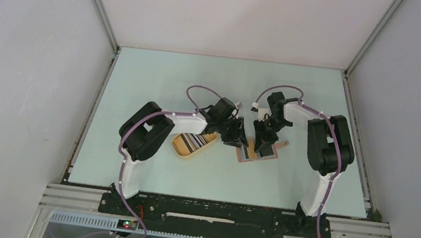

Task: Put the credit cards into the card holder
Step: Turn over the card slot in the card holder.

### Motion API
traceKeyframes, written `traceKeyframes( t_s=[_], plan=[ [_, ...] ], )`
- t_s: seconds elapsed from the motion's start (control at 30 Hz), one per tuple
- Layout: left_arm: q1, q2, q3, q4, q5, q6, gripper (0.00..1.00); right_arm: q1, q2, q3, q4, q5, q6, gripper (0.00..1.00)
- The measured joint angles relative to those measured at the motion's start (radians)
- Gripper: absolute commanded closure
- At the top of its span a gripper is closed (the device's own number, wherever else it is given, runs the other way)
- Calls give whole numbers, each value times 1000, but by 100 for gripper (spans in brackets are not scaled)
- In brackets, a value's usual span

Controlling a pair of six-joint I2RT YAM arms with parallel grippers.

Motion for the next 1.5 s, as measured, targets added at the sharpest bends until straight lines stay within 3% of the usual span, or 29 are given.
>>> traceKeyframes(
  t_s=[0.17,0.77,1.2,1.33,1.5],
  plan=[
    [4,2,-1,50,23,-16,57,-1,2,2,-2,-4,0,81],
    [9,3,-10,246,101,-72,57,-122,-1,3,-24,-175,-41,52],
    [7,60,-2,275,162,-98,57,-251,-21,3,-32,-262,-80,54],
    [5,93,24,259,174,-98,56,-266,-21,3,-40,-291,-81,65],
    [-2,99,69,224,180,-96,55,-283,-21,2,-45,-311,-81,71]
  ],
)
